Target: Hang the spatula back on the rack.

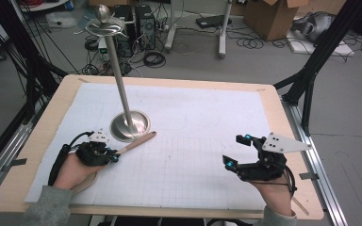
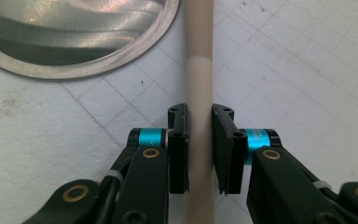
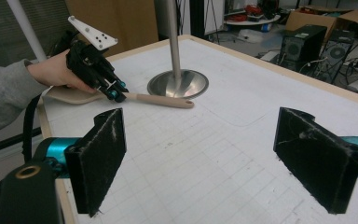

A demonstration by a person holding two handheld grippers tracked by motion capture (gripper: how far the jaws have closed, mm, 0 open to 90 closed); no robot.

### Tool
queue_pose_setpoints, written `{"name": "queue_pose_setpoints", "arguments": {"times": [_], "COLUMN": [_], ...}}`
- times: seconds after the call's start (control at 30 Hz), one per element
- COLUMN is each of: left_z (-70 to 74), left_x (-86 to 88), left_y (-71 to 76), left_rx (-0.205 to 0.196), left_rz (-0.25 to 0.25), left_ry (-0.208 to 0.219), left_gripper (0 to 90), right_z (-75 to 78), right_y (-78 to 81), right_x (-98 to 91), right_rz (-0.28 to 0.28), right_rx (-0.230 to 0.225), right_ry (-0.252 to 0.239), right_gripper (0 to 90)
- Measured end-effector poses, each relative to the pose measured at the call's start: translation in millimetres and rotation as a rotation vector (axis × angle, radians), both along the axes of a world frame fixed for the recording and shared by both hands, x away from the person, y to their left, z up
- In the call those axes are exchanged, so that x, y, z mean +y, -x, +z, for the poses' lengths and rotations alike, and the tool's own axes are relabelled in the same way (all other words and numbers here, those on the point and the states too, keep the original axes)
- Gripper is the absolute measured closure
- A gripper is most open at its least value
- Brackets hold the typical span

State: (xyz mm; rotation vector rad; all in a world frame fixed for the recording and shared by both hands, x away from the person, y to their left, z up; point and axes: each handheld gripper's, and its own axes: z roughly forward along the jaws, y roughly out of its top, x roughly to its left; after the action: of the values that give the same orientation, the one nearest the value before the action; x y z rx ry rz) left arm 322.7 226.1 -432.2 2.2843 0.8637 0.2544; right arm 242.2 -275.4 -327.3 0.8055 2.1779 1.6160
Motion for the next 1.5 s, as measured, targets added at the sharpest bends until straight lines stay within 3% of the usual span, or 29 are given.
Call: {"name": "queue_pose_setpoints", "arguments": {"times": [0.47, 0.67, 1.0, 1.3, 1.5], "left_z": [0.4, 3.5, 15.5, 29.3, 36.1], "left_x": [1.2, 2.6, 8.9, 21.6, 30.9], "left_y": [0.9, 3.0, 12.3, 21.1, 26.9], "left_rx": [-0.011, -0.015, -0.064, -0.094, -0.136], "left_rz": [0.041, 0.026, 0.006, 0.015, 0.029], "left_ry": [0.007, 0.026, 0.068, 0.116, 0.151], "left_gripper": [78.0, 78.1, 78.1, 78.1, 78.1], "right_z": [0.5, 0.6, 1.3, 2.5, 2.1], "right_y": [0.2, 0.4, -0.1, -2.1, -5.1], "right_x": [-0.7, -1.2, -3.5, -2.1, 1.9], "right_rz": [-0.001, -0.003, -0.005, 0.001, 0.012], "right_rx": [-0.001, 0.005, -0.005, -0.010, -0.002], "right_ry": [-0.001, -0.002, -0.008, -0.009, 0.000], "right_gripper": [16.0, 16.0, 16.0, 16.0, 16.0]}}
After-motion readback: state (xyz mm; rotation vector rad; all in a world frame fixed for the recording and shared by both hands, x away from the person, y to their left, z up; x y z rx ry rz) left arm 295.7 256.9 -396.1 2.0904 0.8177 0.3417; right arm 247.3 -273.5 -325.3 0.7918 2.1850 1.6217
